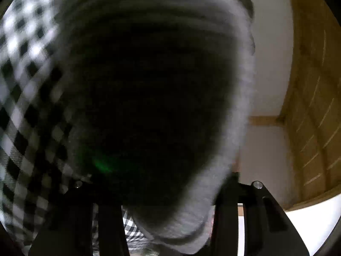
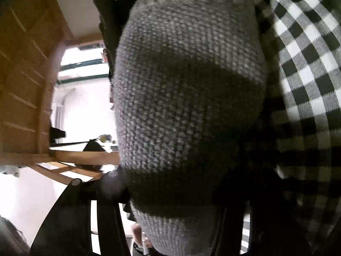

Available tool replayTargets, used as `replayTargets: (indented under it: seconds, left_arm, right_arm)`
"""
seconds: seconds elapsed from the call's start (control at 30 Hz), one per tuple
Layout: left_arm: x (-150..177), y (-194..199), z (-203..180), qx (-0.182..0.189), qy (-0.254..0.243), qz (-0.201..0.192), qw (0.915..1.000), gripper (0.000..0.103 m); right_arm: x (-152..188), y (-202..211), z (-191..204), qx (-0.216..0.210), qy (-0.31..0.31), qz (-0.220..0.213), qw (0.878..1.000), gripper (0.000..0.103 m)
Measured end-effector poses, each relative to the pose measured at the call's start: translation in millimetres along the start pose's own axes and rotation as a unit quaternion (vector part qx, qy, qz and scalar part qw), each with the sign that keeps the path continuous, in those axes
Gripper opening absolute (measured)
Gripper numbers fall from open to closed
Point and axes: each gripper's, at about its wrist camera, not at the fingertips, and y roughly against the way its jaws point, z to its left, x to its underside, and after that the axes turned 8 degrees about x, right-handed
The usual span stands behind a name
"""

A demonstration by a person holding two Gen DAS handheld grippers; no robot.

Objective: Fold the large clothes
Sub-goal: 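Grasp the folded sweater with the left tool while the right tool grasps it, lifting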

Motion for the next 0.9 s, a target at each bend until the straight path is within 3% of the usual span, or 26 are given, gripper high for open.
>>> replayTargets:
  seconds: [0.07,0.2,0.23,0.3,0.4,0.57,0.67,0.8,0.9]
  left_arm:
    - [12.7,10.2,-9.5,0.010,-0.009,-0.008,0.9999,0.039]
    - [-0.7,13.6,-44.6,0.029,-0.032,-0.025,0.9988,0.039]
    - [-26.4,6.7,-57.3,0.033,-0.038,-0.029,0.9983,0.039]
    - [-35.9,9.3,-83.5,0.047,-0.050,-0.035,0.9971,0.039]
    - [-50.4,14.5,-116.0,0.065,-0.067,-0.042,0.9948,0.039]
    - [-79.4,22.8,-176.9,0.091,-0.098,-0.064,0.9889,0.039]
    - [-104.6,53.0,-221.8,0.109,-0.127,-0.100,0.9808,0.039]
    - [-133.7,109.8,-282.9,0.131,-0.172,-0.188,0.9580,0.039]
    - [-164.9,129.4,-316.7,0.121,-0.193,-0.246,0.9421,0.040]
  right_arm:
    - [-4.2,-4.8,17.5,-0.009,0.007,0.002,1.000,0.050]
    - [-17.1,-8.3,60.8,-0.018,0.044,-0.001,0.999,0.049]
    - [-21.6,-2.8,65.9,-0.020,0.051,-0.001,0.998,0.049]
    - [-28.2,-3.7,88.0,-0.026,0.071,-0.002,0.997,0.049]
    - [-44.0,32.9,114.7,-0.036,0.107,-0.001,0.994,0.049]
    - [-78.1,36.8,204.1,-0.040,0.181,0.005,0.983,0.049]
    - [-97.8,16.1,289.5,-0.043,0.242,0.030,0.969,0.049]
    - [-124.6,-36.3,416.5,-0.068,0.331,0.077,0.938,0.049]
    - [-154.5,-79.4,484.4,-0.062,0.371,0.084,0.923,0.049]
